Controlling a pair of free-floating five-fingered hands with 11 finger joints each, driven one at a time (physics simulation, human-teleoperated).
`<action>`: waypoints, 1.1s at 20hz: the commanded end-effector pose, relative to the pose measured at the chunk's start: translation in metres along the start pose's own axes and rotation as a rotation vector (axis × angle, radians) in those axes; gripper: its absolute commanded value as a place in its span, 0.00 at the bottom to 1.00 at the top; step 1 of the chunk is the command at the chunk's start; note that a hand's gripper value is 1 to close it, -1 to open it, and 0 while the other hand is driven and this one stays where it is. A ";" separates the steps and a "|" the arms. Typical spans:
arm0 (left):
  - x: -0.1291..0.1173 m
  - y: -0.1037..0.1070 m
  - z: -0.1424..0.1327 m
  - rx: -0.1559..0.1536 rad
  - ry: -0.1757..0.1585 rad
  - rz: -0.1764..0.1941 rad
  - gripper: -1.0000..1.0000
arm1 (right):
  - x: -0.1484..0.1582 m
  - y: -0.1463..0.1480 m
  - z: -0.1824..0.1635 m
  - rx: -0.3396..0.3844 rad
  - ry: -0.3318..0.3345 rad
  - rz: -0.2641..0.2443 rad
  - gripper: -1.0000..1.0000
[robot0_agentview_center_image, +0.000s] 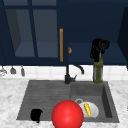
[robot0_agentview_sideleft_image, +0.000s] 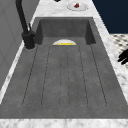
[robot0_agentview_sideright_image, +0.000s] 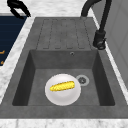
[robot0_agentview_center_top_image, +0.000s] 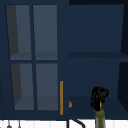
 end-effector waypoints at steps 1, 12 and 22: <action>0.000 0.000 0.000 0.000 0.000 0.000 0.50 | 0.018 -0.026 0.011 -0.039 0.021 -0.011 1.00; 0.000 0.000 0.000 0.000 0.000 0.000 0.50 | 0.042 -0.103 0.019 -0.051 -0.006 -0.012 1.00; 0.000 0.000 0.000 0.000 0.000 0.000 0.50 | 0.041 -0.140 -0.039 -0.089 -0.026 -0.032 1.00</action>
